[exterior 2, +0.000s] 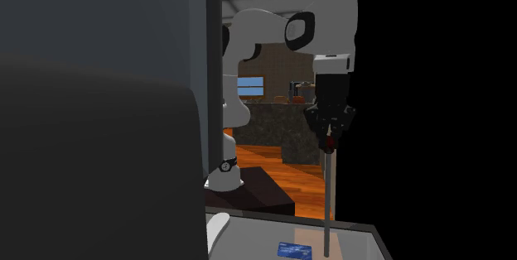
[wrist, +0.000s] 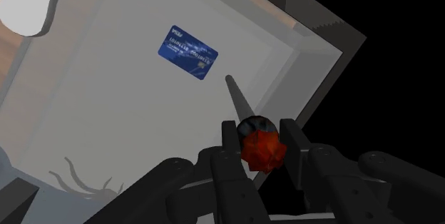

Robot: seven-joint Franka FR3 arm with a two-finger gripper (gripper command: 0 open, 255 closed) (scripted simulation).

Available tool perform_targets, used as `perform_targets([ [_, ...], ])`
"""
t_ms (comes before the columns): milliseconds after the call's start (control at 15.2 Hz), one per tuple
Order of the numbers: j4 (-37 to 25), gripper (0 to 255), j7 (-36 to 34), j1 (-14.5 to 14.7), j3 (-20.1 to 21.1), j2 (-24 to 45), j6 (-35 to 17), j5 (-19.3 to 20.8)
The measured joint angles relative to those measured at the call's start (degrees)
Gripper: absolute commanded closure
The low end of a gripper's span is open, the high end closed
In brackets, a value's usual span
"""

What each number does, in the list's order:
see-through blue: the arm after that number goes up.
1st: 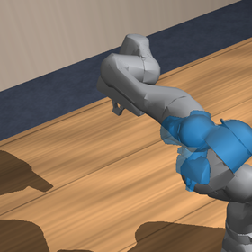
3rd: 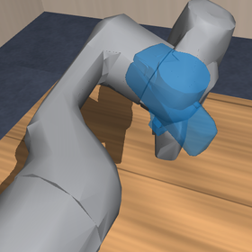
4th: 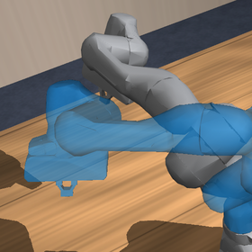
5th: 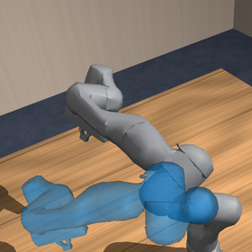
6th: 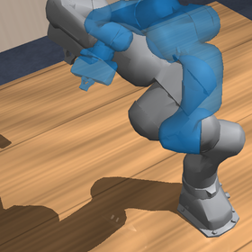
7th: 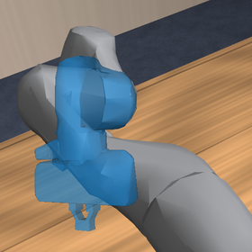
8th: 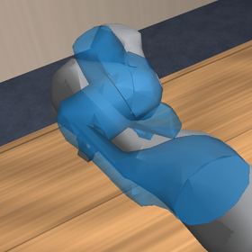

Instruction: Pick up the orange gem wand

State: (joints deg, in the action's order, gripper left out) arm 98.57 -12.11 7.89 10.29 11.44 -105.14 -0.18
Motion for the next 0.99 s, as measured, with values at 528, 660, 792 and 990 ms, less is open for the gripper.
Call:
perform_targets([
  [528,-0.3,255,0.0,0.0,0.0,0.0,0.2,0.0],
  [660,-1.4,255,-0.2,0.1,0.1,-0.1,1.5,0.0],
  [792,-2.5,255,-0.2,0.1,0.1,-0.3,2.8,-0.1],
  [990,-4.3,255,-0.1,0.0,0.1,-0.7,5.0,-0.1],
])
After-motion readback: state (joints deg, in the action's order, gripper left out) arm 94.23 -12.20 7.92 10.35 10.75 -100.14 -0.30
